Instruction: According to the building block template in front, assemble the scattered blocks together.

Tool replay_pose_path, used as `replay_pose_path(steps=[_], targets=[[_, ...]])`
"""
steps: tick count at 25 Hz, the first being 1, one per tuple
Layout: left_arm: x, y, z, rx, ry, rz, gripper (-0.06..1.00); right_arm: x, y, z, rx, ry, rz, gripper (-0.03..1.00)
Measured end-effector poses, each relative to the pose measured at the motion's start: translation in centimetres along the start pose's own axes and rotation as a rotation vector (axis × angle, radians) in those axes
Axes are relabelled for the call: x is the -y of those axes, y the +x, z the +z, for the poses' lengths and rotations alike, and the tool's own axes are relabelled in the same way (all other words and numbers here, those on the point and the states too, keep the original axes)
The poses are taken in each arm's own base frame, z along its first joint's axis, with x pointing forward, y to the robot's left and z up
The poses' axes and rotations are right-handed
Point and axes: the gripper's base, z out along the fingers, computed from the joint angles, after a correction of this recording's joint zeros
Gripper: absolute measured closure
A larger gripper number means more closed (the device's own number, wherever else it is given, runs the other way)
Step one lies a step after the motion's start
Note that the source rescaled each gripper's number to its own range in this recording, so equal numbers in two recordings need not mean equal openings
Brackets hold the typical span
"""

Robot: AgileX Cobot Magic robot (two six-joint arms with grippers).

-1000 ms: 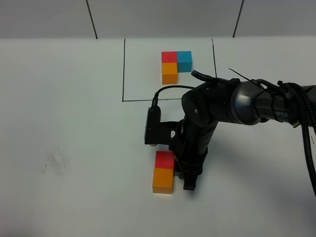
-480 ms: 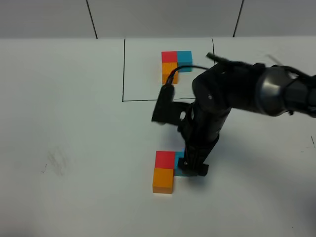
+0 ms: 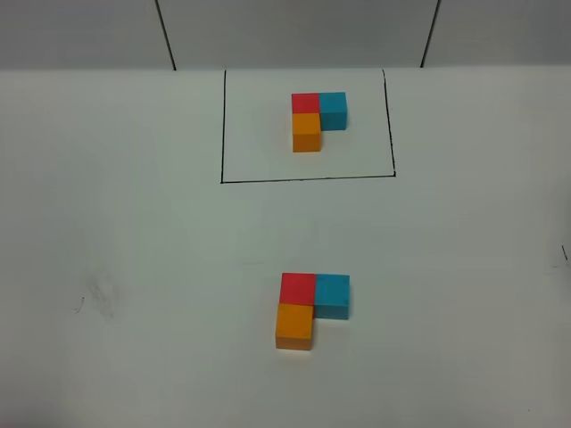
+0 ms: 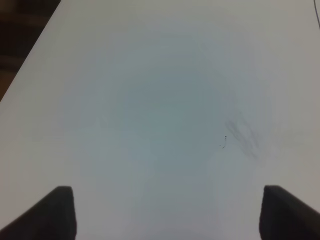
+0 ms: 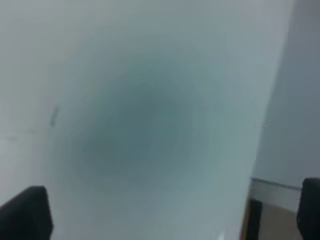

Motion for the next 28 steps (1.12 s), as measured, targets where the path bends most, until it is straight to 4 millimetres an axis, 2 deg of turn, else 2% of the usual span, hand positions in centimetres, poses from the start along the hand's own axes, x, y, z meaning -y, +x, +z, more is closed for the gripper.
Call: replay_pose_path(steps=[2,4,6,8,11,15,19,24,28], targets=[[0.0,0.0,0.0,0.000,0.000,0.000,0.26,1.5,2.8,-2.8,0.031,0.072,0.083,-0.03],[0.0,0.0,0.0,0.000,0.000,0.000,0.26,1.7,5.4,-5.4,0.079,0.124,0.133,-0.03],[0.0,0.0,0.0,0.000,0.000,0.000,0.26,1.1,7.9,-8.3,0.174,0.162,0.172,-0.03],[0.0,0.0,0.0,0.000,0.000,0.000,0.26,0.1,10.3,-10.4,0.263,0.173,0.209,-0.03],[0.0,0.0,0.0,0.000,0.000,0.000,0.26,-1.7,13.6,-12.2,0.380,0.166,0.243,-0.03],[0.0,0.0,0.0,0.000,0.000,0.000,0.26,-4.1,17.1,-12.5,0.517,0.108,0.216,-0.03],[0.0,0.0,0.0,0.000,0.000,0.000,0.26,-5.6,19.5,-11.8,0.548,0.062,0.236,-0.03],[0.0,0.0,0.0,0.000,0.000,0.000,0.26,-7.1,21.0,-10.1,0.527,0.002,0.277,-0.03],[0.0,0.0,0.0,0.000,0.000,0.000,0.26,-7.8,20.9,-9.3,0.515,-0.056,0.308,-0.03]])
